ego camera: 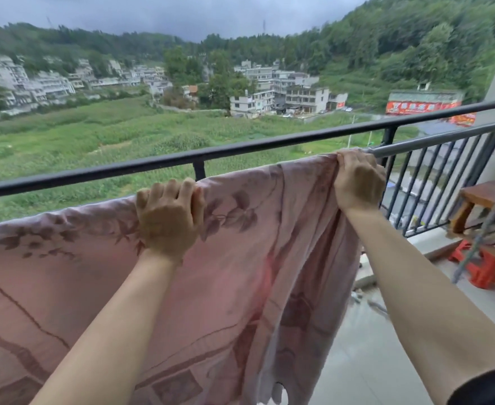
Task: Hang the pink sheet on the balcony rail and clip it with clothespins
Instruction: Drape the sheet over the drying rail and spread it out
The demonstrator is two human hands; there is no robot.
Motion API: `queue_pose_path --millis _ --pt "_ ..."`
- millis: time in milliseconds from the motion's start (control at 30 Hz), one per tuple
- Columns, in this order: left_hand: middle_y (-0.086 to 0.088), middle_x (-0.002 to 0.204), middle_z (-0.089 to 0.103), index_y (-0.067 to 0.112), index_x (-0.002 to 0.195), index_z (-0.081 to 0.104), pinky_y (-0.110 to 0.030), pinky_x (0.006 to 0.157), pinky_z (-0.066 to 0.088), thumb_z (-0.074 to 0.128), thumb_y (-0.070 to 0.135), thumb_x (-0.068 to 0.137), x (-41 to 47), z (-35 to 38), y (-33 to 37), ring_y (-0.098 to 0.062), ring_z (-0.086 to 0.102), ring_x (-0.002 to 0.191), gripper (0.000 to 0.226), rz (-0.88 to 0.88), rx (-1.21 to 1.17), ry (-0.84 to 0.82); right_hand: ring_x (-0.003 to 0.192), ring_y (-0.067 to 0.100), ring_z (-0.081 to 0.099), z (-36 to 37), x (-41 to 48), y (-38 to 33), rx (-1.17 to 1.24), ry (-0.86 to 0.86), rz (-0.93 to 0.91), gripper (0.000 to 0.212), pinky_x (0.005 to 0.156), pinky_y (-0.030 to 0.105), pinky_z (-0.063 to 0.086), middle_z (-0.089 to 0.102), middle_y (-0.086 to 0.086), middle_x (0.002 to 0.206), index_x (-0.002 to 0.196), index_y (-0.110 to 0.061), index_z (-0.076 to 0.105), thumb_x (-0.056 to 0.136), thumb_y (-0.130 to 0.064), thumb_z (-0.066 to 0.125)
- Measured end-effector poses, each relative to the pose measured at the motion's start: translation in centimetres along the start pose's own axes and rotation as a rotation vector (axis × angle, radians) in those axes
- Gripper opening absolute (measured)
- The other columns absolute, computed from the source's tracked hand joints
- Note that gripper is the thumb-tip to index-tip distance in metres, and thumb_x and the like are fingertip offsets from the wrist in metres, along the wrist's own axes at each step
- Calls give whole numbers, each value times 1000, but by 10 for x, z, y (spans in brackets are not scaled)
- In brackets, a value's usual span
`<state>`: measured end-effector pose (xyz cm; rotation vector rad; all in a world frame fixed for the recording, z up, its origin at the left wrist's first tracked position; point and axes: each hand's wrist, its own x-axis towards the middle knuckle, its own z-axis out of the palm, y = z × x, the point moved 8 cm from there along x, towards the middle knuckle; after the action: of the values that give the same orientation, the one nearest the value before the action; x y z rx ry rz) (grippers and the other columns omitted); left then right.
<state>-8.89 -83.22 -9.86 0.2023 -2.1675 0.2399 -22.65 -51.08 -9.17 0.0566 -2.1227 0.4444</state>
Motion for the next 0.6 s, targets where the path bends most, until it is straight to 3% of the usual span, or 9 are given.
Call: queue_pose_path --millis 133,267,333,433,533,600 --pt "-14 84 63 11 84 60 -43 78 33 41 32 96 2 -1 6 -34 53 78 30 -137 5 -1 101 34 62 -1 8 22 41 -4 -104 30 87 44 47 72 11 103 109 -13 69 101 -26 44" --pt "-21 87 62 7 84 59 -47 83 34 38 31 92 1 -4 10 -37 51 81 33 -201 8 8 105 37 59 -6 12 38 217 -67 -88 33 82 47 52 69 16 104 105 -6 68 102 -26 42" --pt "-23 89 62 6 85 59 -47 83 34 36 31 91 1 -7 9 -38 51 83 34 -222 23 19 106 38 58 -9 26 62 207 -80 -3 34 81 44 50 66 20 107 103 -1 66 103 -24 41" --pt "-26 89 63 3 84 61 -47 83 33 34 31 89 4 -9 14 -39 52 84 39 -311 29 -9 110 40 55 -4 40 105 249 -161 273 37 85 41 45 58 23 119 111 2 63 104 -22 36" --pt "-27 94 65 1 84 65 -52 98 34 32 33 89 13 -9 18 -42 55 89 45 -489 -14 -36 109 36 56 10 35 114 477 -262 419 42 87 37 39 60 21 118 115 0 60 105 -30 33" --pt "-24 107 65 7 96 67 -57 109 24 36 36 93 23 -8 36 -41 57 100 42 -537 -104 -56 102 25 54 28 20 112 713 -402 549 52 85 35 37 58 9 111 122 -5 54 104 -46 29"
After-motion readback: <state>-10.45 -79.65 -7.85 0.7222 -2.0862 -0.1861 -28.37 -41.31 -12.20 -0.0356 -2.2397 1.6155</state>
